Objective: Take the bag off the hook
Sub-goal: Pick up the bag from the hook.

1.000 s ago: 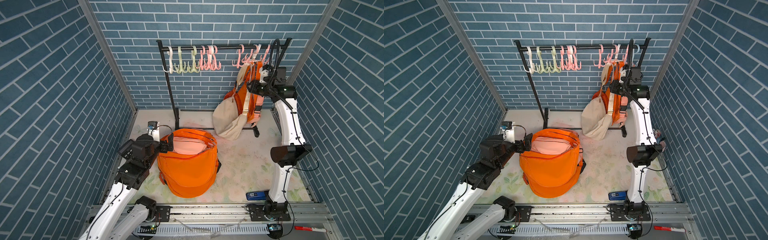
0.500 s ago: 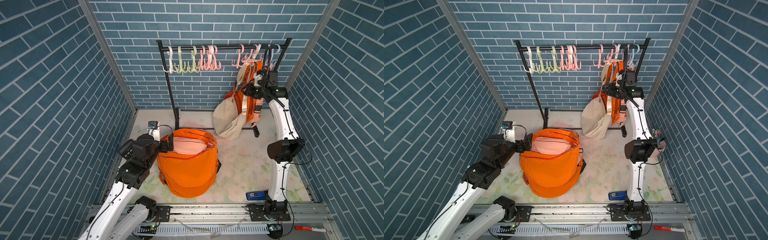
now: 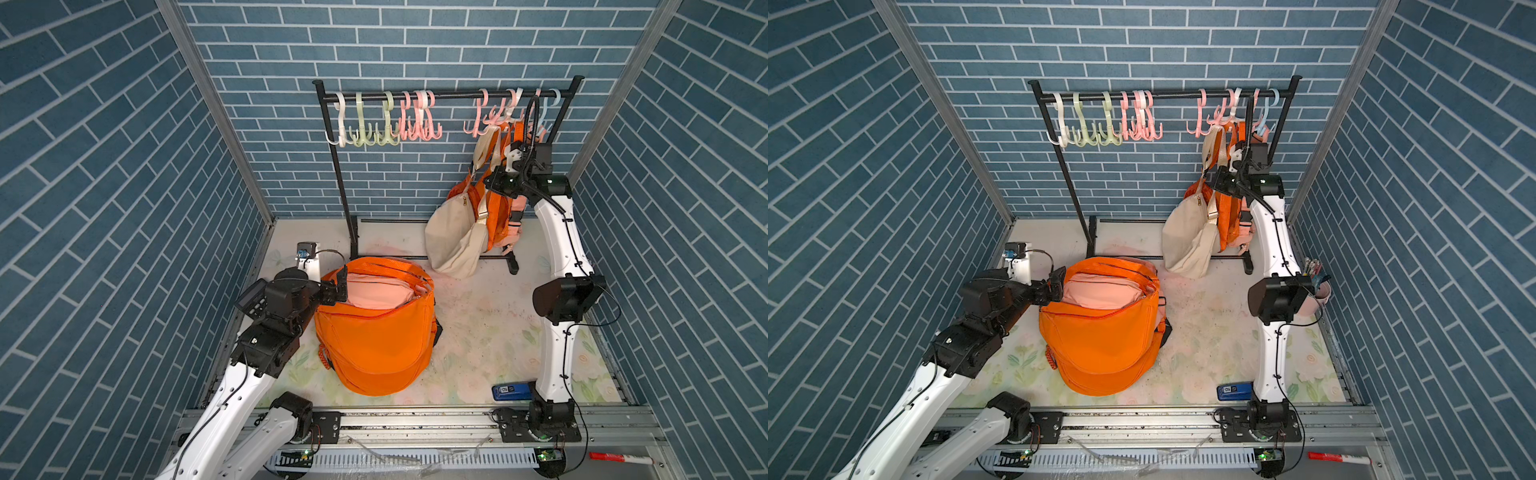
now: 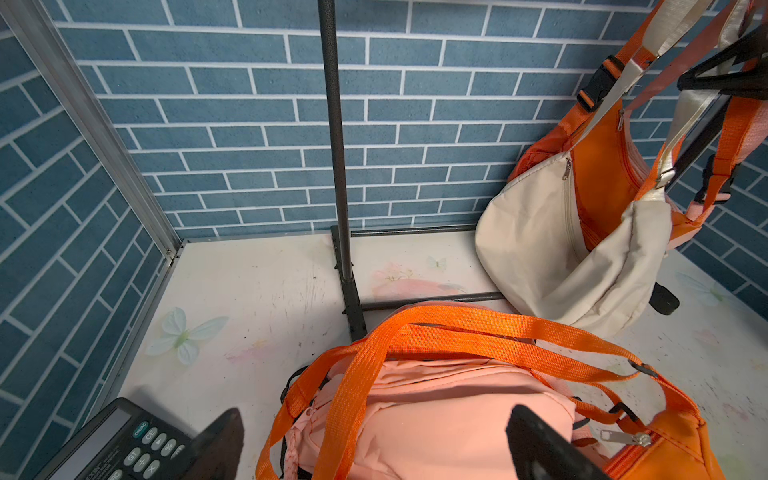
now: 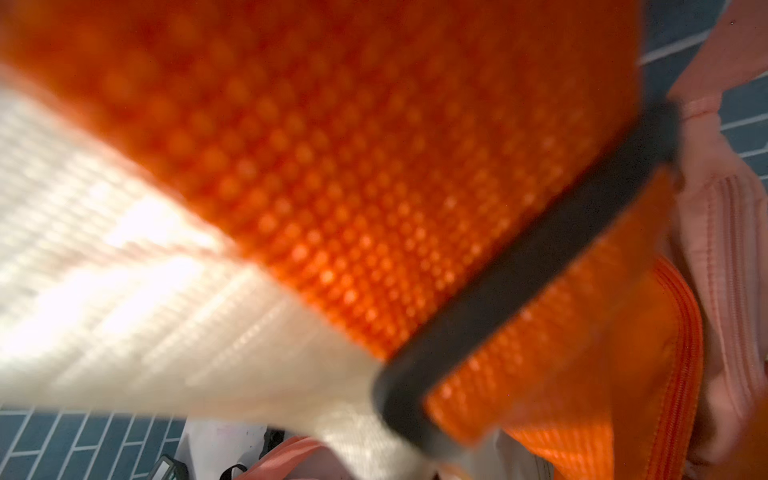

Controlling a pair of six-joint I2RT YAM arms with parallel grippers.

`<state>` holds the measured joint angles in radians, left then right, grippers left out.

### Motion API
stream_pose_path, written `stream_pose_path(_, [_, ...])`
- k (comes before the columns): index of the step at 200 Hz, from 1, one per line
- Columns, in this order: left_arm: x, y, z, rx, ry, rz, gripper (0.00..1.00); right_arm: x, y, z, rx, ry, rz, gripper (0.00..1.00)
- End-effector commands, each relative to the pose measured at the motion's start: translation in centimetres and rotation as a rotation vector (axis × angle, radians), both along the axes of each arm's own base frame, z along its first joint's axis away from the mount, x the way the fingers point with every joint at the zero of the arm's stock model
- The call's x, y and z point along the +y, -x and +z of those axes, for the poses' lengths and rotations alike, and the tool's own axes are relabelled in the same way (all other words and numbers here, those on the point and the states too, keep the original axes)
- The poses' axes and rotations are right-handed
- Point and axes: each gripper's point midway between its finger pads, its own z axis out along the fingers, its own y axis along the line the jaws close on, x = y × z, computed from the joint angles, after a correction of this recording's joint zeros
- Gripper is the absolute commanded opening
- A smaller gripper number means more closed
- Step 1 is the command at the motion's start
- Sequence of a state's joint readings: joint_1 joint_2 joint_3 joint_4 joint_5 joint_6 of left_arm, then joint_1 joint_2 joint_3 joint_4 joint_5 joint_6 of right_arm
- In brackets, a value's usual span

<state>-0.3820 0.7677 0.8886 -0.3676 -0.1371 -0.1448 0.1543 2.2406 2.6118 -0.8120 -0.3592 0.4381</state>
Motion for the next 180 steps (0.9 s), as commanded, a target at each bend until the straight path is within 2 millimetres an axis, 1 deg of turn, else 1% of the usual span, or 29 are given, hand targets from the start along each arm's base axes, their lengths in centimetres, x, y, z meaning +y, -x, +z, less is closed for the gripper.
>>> stream_pose_path(1, [0.1,0.1,0.2,-0.02,-0.006,0.001,0.99,2.0,0.3,0.7,-0.024,-0.019,0.054,0.0])
stream_pose_path(16, [0.1,0.2,0.5,-0.026,-0.005,0.0,0.99,2.9,0.9,1.0,-0.034,-0.008,0.07,0.0])
stream_pose_path(44, [0.1,0.4,0.7,-0.034,0.0,-0.004,0.99,3.9,1.7,2.3,-0.063,-0.008,0.081,0.0])
stream_pose_path(63, [0.3,0.5,0.8,-0.041,-0.001,0.001,0.99,4.9,2.0,2.0,-0.055,-0.007,0.093,0.0])
stream_pose_path(65, [0.3,0.5,0.8,-0.042,-0.002,0.002,0.99,4.8,2.6,3.3,-0.078,-0.012,0.093,0.0])
stream_pose_path(68, [0.3,0.5,0.8,-0.042,-0.003,0.003,0.99,5.0,2.9,3.8,-0.087,-0.014,0.097,0.0])
stream_pose_path(96, [0.4,0.7,1.1,-0.049,-0.001,0.004,0.99,8.0,4.6,4.9,-0.111,-0.014,0.155,0.0])
stream_pose_path(124, [0.5,0.8,1.3,-0.057,-0.001,0.008,0.99,11.0,6.3,5.2,-0.12,-0.003,0.21,0.0])
stream_pose_path(153, [0.6,1.1,1.7,-0.072,0.004,0.008,0.99,13.3,7.7,5.7,-0.132,-0.001,0.248,0.0])
stream_pose_path(180, [0.8,1.3,2.1,-0.087,0.006,0.01,0.99,15.6,9.0,5.6,-0.136,0.004,0.289,0.0])
